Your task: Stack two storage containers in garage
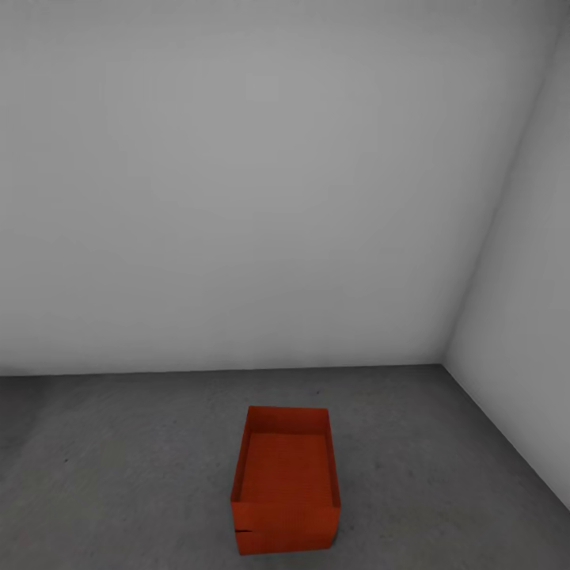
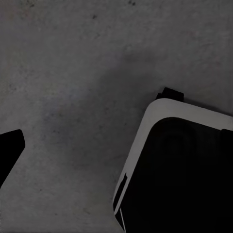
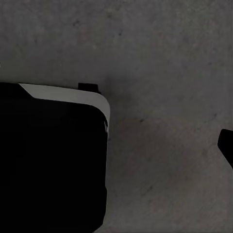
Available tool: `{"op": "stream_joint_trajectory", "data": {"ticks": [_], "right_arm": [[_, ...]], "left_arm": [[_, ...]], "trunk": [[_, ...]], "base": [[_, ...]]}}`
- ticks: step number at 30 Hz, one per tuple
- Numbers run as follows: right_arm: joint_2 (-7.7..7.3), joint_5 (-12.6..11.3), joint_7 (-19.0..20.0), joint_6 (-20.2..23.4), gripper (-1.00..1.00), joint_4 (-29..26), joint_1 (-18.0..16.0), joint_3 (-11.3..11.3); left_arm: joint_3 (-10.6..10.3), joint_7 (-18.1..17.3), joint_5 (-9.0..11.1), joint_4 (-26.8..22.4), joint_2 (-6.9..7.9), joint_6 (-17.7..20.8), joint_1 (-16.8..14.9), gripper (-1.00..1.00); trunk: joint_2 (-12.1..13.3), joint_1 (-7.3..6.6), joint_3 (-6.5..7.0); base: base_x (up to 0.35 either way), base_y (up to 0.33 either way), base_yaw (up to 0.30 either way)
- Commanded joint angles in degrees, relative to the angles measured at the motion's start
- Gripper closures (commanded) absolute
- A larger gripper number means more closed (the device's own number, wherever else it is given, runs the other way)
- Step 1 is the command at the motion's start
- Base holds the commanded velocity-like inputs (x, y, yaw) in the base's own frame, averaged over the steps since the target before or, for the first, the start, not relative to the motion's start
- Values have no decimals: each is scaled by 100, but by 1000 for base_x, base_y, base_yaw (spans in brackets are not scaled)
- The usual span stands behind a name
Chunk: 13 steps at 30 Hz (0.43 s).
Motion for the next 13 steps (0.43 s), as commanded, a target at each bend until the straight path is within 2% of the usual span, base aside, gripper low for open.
{"op": "stream_joint_trajectory", "data": {"ticks": [1, 13], "right_arm": [[5, -55, -9, -24, -100, 9, -5, 48], [3, -50, -9, -24, -100, 9, -5, 49]], "left_arm": [[2, 7, 22, 2, 2, -21, -4, -100], [-1, 7, 9, 2, 12, -25, -4, -100]], "trunk": [[-6, 1, -8], [-6, 1, -8]], "base": [[0, 0, 0], [0, 0, 0]]}}
